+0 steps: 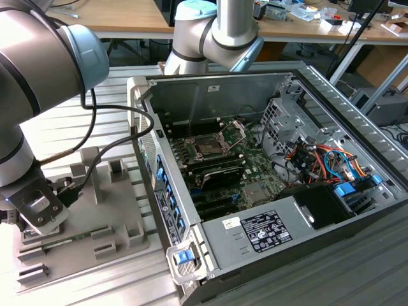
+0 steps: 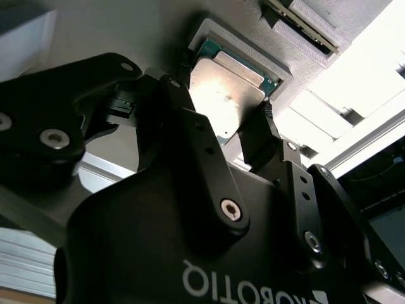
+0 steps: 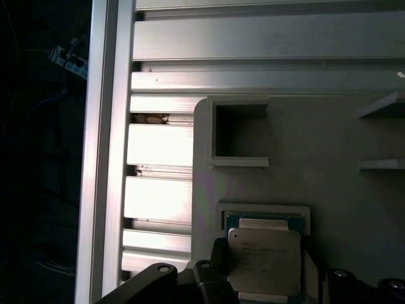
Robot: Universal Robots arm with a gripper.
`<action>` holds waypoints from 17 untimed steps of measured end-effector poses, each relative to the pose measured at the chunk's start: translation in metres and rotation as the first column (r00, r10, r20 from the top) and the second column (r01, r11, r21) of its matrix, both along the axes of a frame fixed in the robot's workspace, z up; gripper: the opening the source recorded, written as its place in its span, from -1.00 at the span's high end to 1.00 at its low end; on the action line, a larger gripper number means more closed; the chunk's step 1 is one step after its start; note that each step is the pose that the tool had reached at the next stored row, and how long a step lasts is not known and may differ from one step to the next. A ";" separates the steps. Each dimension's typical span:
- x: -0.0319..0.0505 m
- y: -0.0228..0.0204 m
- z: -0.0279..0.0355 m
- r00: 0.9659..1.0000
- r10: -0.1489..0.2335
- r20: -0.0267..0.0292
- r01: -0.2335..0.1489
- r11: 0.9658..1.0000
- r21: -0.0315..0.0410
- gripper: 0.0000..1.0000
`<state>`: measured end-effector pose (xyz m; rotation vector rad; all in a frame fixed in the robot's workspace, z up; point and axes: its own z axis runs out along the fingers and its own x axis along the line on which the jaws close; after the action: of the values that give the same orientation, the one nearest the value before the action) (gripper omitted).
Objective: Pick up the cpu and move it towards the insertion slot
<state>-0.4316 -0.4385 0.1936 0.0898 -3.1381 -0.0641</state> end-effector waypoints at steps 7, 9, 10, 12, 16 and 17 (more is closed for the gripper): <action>0.0000 0.0000 0.0022 1.000 0.000 0.000 0.000 1.000 0.000 -0.09; 0.0000 0.0000 0.0026 1.000 0.000 0.000 0.000 1.000 0.000 -0.09; 0.0000 0.0000 0.0031 1.000 0.000 0.000 0.000 1.000 0.000 -0.09; 0.0000 0.0000 0.0039 1.000 0.000 0.000 0.000 1.000 0.000 -0.09; 0.0000 0.0000 0.0047 1.000 0.000 0.000 0.000 1.000 0.000 -0.09; 0.0000 0.0000 0.0050 1.000 0.000 0.000 0.000 1.000 0.000 -0.09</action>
<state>-0.4316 -0.4384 0.1985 0.0897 -3.1382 -0.0642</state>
